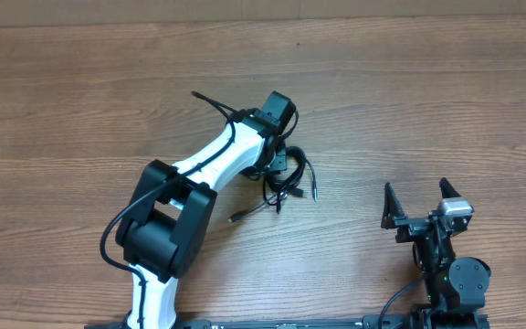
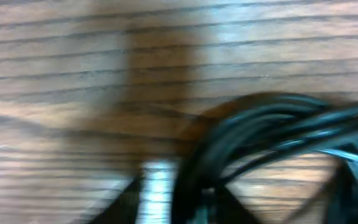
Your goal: Untangle cables
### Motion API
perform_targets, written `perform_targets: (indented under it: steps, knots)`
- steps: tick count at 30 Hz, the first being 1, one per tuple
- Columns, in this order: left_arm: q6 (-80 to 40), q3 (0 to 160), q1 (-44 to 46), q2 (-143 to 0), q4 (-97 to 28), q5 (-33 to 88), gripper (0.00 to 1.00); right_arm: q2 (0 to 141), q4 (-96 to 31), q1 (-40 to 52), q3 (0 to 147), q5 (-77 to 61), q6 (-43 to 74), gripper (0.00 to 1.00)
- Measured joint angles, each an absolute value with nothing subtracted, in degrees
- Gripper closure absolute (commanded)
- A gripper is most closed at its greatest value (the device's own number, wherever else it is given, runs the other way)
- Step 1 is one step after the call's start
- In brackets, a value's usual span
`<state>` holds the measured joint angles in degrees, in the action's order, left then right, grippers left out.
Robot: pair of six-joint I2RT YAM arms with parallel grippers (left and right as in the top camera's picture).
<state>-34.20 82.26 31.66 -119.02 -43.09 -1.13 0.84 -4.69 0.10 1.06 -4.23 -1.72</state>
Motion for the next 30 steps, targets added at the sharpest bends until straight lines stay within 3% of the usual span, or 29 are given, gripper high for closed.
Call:
perform_targets:
  steps: [16, 19, 26, 30]
  knots:
    - [-15.62, 83.7, 30.3, -117.93, -46.09, 1.58, 0.96, 0.84, -4.47, 0.1, 1.06, -5.74, -0.16, 0.0]
    - [-10.76, 83.7, 29.52, -115.07, -46.17, 2.26, 0.96, 0.84, -3.9, 0.1, 1.06, -9.72, 6.17, 0.0]
    - [0.78, 84.25, 28.97, -107.42, -46.26, 5.32, 0.96, 0.84, -3.36, 0.1, 1.06, -23.86, 32.73, 0.0]
    - [4.01, 84.42, 28.99, -106.61, -46.28, 6.28, 0.96, 0.84, -1.28, 0.1, 1.06, -29.8, 37.52, 0.0]
